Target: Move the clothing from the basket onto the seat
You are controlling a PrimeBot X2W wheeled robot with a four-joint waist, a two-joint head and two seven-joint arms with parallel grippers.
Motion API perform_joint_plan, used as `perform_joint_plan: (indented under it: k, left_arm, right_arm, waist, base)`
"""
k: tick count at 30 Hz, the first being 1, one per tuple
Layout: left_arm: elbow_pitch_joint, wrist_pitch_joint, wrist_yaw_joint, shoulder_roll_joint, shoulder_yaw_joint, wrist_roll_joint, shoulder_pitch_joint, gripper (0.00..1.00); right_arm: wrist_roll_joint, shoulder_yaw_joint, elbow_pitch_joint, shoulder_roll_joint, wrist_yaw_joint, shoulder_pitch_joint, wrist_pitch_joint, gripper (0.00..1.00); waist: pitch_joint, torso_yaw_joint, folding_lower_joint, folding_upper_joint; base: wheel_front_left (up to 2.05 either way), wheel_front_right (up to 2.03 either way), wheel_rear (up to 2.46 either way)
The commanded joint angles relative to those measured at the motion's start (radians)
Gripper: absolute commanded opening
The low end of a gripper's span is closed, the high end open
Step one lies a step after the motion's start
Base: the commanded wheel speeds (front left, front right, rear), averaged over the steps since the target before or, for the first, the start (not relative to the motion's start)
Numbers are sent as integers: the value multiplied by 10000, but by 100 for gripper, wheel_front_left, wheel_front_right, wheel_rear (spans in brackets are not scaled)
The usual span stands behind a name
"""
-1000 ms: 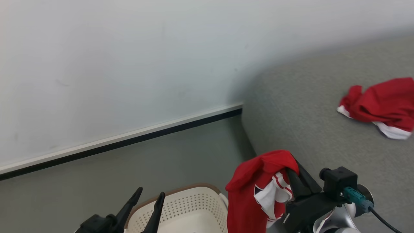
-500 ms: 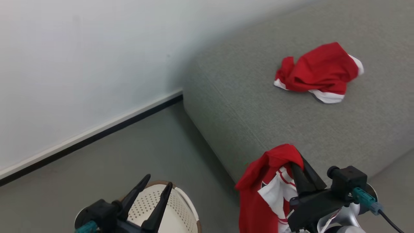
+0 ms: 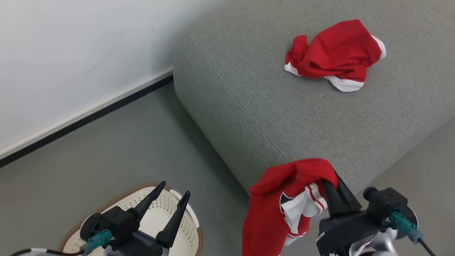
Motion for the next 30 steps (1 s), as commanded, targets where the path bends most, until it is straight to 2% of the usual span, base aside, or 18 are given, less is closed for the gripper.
perform_joint_plan:
  k: [1, 9, 15, 20, 21, 24, 30]
  left_arm:
    - [15, 17, 43, 97, -8, 85, -109, 100]
    - [-432, 252, 364, 270, -77, 159, 314, 100]
    - [-1324, 691, 437, 753, -208, 645, -111, 100]
    - [-2129, 1052, 505, 1184, -295, 1123, -310, 100]
    - [-2129, 1052, 505, 1184, -295, 1123, -310, 100]
    - [-2612, 1244, 542, 1426, -327, 1261, -309, 100]
    - [-3412, 1478, 658, 1726, -351, 1514, -267, 100]
  right_arm:
    - [-49, 51, 23, -65, 1, -264, -52, 0]
    - [275, 382, 562, -950, 1, -2251, 30, 0]
    - [872, 394, 1355, -1829, 1, -4696, -43, 0]
    - [1682, -117, 2296, -2835, -1, -6948, -6, 0]
    - [1682, -117, 2296, -2835, -1, -6948, -6, 0]
    - [2139, -657, 2763, -3399, -1, -8313, 80, 0]
    - [2379, -1834, 3910, -5043, -1, -10740, 216, 0]
  waist:
    - [155, -50, -2, -1]
    - [906, -84, -2, -1]
    - [2234, 277, -2, -1]
    - [3302, 607, -2, -1]
    - [3302, 607, -2, -1]
    - [3857, 770, -2, -1]
    - [4588, 1096, -2, -1]
  base:
    - [0, 0, 0]
    - [0, 0, 0]
    - [0, 0, 0]
    - [0, 0, 0]
    - [0, 0, 0]
    - [0, 0, 0]
    - [0, 0, 0]
